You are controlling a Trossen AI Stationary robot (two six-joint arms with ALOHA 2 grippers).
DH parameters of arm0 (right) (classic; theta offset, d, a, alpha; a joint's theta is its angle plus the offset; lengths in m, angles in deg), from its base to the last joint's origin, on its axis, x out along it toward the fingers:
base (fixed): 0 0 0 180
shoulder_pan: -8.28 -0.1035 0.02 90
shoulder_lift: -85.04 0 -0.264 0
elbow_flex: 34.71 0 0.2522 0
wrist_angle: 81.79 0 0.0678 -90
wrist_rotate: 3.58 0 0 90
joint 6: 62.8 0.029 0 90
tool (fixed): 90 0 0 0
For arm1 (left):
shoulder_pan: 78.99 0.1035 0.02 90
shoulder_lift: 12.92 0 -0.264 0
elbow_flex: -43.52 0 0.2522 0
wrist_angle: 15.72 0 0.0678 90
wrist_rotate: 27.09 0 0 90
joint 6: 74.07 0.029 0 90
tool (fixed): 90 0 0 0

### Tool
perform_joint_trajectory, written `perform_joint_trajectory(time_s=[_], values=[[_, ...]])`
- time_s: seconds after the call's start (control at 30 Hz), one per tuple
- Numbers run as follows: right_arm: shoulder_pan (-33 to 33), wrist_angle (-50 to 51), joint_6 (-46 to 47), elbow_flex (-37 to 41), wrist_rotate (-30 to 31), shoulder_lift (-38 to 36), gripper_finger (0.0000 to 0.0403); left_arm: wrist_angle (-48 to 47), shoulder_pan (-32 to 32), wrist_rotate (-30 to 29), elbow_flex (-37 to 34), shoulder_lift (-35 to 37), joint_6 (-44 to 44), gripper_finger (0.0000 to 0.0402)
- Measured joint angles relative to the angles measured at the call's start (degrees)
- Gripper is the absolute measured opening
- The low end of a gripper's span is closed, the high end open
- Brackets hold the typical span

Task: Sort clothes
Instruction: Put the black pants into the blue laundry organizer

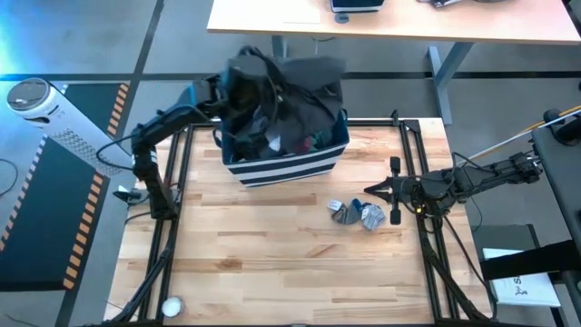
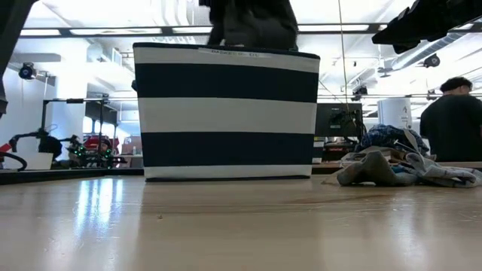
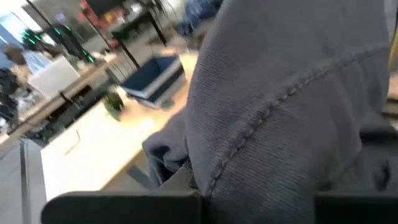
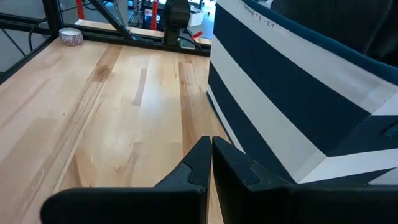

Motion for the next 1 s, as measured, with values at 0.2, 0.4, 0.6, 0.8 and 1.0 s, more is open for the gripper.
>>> perform_joint_trajectory(time_s=[0.2, 0.4, 0.6, 0.8, 1.0], values=[[0.01, 0.02, 0.04, 0.01, 0.0, 0.0, 0.0, -1.5, 0.2, 3.36, -10.32, -0.33, -3.89, 0.0012], [-0.01, 0.09, 0.08, 0.09, 0.02, 0.02, 0.0, -1.78, 0.13, 8.6, -22.86, 0.34, -8.59, 0.0012], [0.02, -0.01, 0.1, 0.11, 0.01, 0.02, 0.0, 1.08, 0.34, 13.27, -33.23, 1.04, -13.95, 0.0012], [0.02, -0.02, 0.1, 0.11, -0.03, 0.0, 0.0, 2.94, 1.1, 17.41, -36.97, 1.25, -16.18, 0.0012], [0.02, 0.02, 0.16, 0.11, -0.07, 0.0, 0.0, 3.26, 1.77, 16.63, -35.16, 3.02, -13.74, 0.0012]])
